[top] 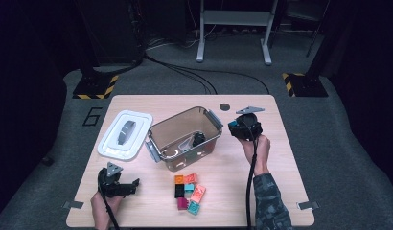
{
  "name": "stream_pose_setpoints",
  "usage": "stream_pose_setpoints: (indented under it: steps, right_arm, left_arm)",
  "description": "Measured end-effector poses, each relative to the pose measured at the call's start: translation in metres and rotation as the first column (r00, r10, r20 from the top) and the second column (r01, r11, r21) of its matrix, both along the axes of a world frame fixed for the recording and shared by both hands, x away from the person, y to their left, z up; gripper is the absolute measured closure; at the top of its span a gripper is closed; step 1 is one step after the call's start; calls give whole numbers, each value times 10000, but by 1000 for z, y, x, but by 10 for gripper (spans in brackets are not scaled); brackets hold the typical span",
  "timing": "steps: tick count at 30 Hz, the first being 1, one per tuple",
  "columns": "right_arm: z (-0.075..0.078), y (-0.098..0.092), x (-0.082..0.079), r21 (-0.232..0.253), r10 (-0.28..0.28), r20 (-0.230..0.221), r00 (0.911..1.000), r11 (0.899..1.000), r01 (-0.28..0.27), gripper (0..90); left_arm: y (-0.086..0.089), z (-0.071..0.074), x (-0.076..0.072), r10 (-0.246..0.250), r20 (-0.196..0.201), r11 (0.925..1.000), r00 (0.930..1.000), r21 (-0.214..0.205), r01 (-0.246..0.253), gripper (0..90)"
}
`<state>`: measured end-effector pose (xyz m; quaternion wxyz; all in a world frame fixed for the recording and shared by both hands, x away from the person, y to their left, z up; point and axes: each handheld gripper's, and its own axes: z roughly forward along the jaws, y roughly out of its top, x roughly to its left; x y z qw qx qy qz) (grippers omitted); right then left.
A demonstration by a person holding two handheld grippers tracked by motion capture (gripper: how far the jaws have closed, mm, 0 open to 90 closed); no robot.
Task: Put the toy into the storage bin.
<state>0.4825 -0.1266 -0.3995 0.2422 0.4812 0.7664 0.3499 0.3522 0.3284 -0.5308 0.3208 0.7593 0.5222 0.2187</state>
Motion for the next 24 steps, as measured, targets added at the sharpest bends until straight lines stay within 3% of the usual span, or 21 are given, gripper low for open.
stream_pose_setpoints:
  steps: [11, 24]
  right_arm:
    - [28, 19, 3, -160, 390, 676, 9969, 9991, -381, 587]
    - [36, 54, -3, -159, 1248, 823, 9888, 9922, -1239, 587]
  left_arm:
    - [0, 0, 0, 13, 39, 10000, 10000, -8, -13, 14]
    - [-1, -1, 0, 65, 140, 10000, 9999, -30, -64, 14]
